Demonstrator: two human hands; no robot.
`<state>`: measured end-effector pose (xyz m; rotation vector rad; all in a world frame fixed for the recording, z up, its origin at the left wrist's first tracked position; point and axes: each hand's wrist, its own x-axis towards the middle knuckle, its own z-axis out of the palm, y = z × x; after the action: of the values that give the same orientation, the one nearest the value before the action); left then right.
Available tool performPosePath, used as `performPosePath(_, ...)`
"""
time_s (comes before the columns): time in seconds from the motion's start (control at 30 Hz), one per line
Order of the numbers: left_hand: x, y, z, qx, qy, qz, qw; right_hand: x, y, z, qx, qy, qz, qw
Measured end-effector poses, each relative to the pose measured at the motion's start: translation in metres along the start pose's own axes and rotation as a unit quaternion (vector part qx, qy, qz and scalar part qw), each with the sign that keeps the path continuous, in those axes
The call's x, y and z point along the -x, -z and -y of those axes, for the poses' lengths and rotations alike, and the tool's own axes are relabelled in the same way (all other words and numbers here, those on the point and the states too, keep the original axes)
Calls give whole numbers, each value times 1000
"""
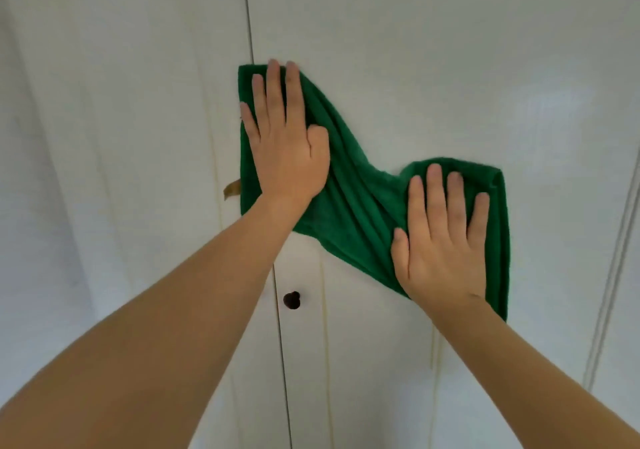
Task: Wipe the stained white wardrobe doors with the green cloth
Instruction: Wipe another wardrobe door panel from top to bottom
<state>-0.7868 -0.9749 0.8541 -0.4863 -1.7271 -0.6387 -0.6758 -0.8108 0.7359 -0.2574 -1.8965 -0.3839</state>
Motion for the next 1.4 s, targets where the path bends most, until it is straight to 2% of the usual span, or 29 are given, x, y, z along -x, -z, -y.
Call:
performPosePath(0.13, 44, -12, -10, 18, 66, -40, 997, -46, 9, -21, -8, 59, -22, 998)
performPosePath(0.23, 110, -23, -19, 30, 87, -19, 996, -102, 30, -50, -19, 63, -44, 997)
performPosePath(0.3, 110, -25, -15, 26, 80, -10, 996, -106, 33, -45, -22, 13, -53, 998)
performPosePath(0.4, 67, -14, -12, 0, 43, -6, 999, -56, 18, -16, -32, -89, -31, 995)
performPosePath(0.43, 50, -11, -10, -2, 32, -8, 999, -29, 10, -6, -28, -85, -10, 996)
performPosePath(0.53, 32, -10, -10, 9, 28, -23, 999, 15, -6, -3, 2, 6, 12, 1000)
performPosePath(0.63, 76, -19, -24, 19, 77, -37, 996, -18, 3, -29, -7, 67, -16, 998)
performPosePath(0.7, 116, -27, -37, 28, 99, -23, 994, -54, 16, -55, -9, 72, -48, 996)
performPosePath(0.77, 137, -31, -43, 30, 98, -3, 995, -83, 29, -77, -6, 53, -54, 997)
performPosePath(0.83, 128, -29, -42, 16, 74, 7, 997, -83, 31, -77, -10, -5, -70, 997)
performPosePath(0.93, 71, -19, -43, -3, 22, 1, 1000, -23, 13, -48, -19, -128, -49, 990)
performPosePath(0.97, 50, -15, -44, -2, 14, -8, 1000, 5, 4, -35, -25, -132, -27, 991)
performPosePath(1.07, 29, -13, -54, 15, 9, -34, 999, 53, -12, -27, -21, -65, -2, 998)
performPosePath(1.2, 105, -29, -68, 16, 43, -14, 999, -4, 8, -77, -3, 11, -50, 999)
performPosePath(1.3, 176, -38, -83, 21, 40, 35, 998, -49, 29, -114, -1, -26, -68, 997)
performPosePath(1.4, 168, -37, -83, 6, 27, 47, 999, -37, 24, -102, -4, -113, -89, 990)
